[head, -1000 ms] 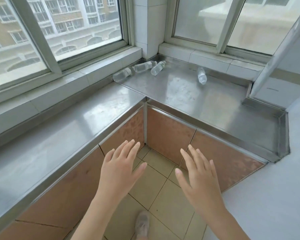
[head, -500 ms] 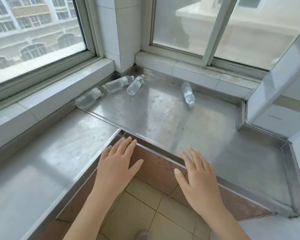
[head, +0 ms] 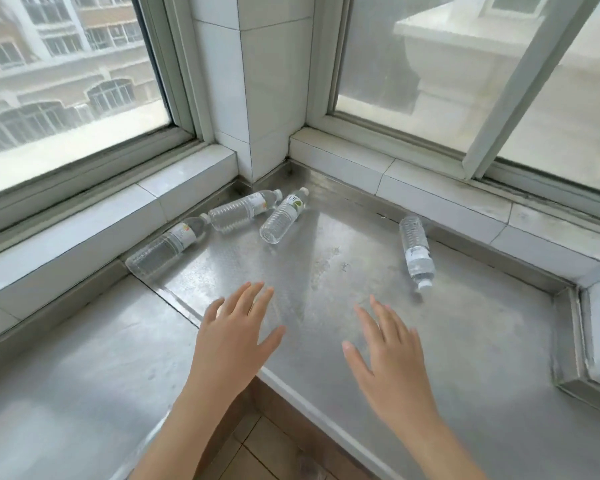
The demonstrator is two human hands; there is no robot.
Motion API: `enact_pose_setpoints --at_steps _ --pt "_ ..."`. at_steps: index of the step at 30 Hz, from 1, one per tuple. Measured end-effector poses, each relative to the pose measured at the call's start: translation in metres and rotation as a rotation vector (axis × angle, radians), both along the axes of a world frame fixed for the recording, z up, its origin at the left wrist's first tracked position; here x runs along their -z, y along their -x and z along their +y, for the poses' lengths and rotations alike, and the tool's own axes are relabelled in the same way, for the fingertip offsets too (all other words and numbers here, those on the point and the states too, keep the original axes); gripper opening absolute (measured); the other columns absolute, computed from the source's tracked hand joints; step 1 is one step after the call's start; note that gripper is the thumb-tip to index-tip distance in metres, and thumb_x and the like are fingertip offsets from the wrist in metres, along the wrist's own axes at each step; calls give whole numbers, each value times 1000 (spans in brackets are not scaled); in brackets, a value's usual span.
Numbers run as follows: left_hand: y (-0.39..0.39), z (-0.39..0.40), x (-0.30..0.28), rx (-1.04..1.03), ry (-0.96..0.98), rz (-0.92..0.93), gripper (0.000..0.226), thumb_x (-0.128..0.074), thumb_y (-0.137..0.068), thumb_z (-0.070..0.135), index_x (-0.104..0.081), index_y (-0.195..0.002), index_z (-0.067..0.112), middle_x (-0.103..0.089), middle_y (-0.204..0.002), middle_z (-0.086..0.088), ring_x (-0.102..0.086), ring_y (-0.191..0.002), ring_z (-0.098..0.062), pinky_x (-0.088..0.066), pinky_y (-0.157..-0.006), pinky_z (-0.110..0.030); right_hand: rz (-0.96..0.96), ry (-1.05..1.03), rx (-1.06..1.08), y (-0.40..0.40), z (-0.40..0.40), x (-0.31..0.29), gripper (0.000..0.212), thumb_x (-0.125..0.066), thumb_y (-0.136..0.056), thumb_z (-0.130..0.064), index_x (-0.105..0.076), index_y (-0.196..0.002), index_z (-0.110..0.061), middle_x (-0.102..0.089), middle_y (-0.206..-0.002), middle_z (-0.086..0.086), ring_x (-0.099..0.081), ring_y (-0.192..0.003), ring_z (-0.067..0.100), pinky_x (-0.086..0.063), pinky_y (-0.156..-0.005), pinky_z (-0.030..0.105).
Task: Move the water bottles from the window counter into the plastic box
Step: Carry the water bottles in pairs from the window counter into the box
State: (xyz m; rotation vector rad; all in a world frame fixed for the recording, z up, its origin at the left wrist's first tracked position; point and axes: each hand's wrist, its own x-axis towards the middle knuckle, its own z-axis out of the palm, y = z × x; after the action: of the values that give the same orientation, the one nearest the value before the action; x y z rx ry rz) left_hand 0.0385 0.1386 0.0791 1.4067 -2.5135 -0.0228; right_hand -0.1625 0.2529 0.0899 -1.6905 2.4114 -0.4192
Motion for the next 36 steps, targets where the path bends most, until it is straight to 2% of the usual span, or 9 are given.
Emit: enact_pose_setpoints --at_steps 4,11,14,17,20,24,29,32,36 --pt "12 -48 3 -52 -20 3 59 -55 -85 56 -59 -133 22 -60 -139 3 -54 -132 -19 -45 -103 -46 -27 -31 -65 17 -61 4 71 -15 -86 -58 -31 -147 -27 -23 -158 0 -18 -145 21 -15 -116 50" --pt "26 -149 19 -87 -24 -26 63 -38 -86 59 -61 -130 21 -63 -135 2 -58 -127 -21 -49 -98 -46 -74 -79 -92 32 -169 18 77 -9 -81 -62 -26 -149 -28 -15 -160 -2 -10 -146 18 -13 -117 47" --pt "34 -204 31 -69 -18 -19 56 -55 -85 55 -62 -129 20 -62 -135 2 -58 -127 -21 -50 -96 -45 -77 -107 -60 38 -219 27 80 -5 -80 -62 -24 -149 -27 -13 -160 -2 -7 -147 17 -11 -118 45" --pt "44 -259 45 -57 -50 -41 59 -73 -78 49 -64 -128 19 -64 -134 0 -59 -125 -23 -50 -95 -45 -90 -129 -36 42 -265 36 69 -18 -88 -58 -24 -149 -27 -13 -160 -2 -8 -147 18 -11 -118 45" --pt "53 -307 63 -36 -84 -72 61 -78 -74 45 -64 -127 18 -66 -129 -1 -61 -122 -25 -52 -90 -44 -100 -145 -27 46 -307 49 59 -35 -97 -48 -24 -150 -25 -14 -160 0 -10 -146 19 -11 -118 44" --pt "66 -354 89 -22 -91 -107 65 -86 -63 35 -66 -121 14 -69 -121 -4 -66 -113 -26 -55 -81 -42 -131 -191 -10 46 -350 69 60 -37 -97 -47 -22 -150 -24 -13 -160 2 -14 -145 21 -20 -115 36" --pt "72 -390 120 -55 -130 -145 78 -89 -54 30 -62 -126 12 -69 -117 -8 -69 -102 -31 -55 -75 -45 -176 -253 23 40 -389 89 66 -39 -95 -50 -14 -151 -23 -19 -157 4 -27 -137 25 -32 -103 36" --pt "77 -402 133 -74 -134 -161 88 -90 -54 34 -57 -133 14 -69 -115 -9 -70 -88 -32 -54 -68 -44 -216 -259 72 32 -411 100 76 -42 -92 -57 -8 -151 -23 -19 -157 6 -33 -134 27 -39 -98 38" --pt "86 -409 140 -126 -131 -163 96 -91 -48 44 -59 -133 10 -69 -109 -11 -67 -84 -32 -53 -59 -43 -255 -303 194 22 -431 111 90 -46 -86 -65 2 -151 -24 -7 -159 14 -32 -136 32 -41 -96 40"
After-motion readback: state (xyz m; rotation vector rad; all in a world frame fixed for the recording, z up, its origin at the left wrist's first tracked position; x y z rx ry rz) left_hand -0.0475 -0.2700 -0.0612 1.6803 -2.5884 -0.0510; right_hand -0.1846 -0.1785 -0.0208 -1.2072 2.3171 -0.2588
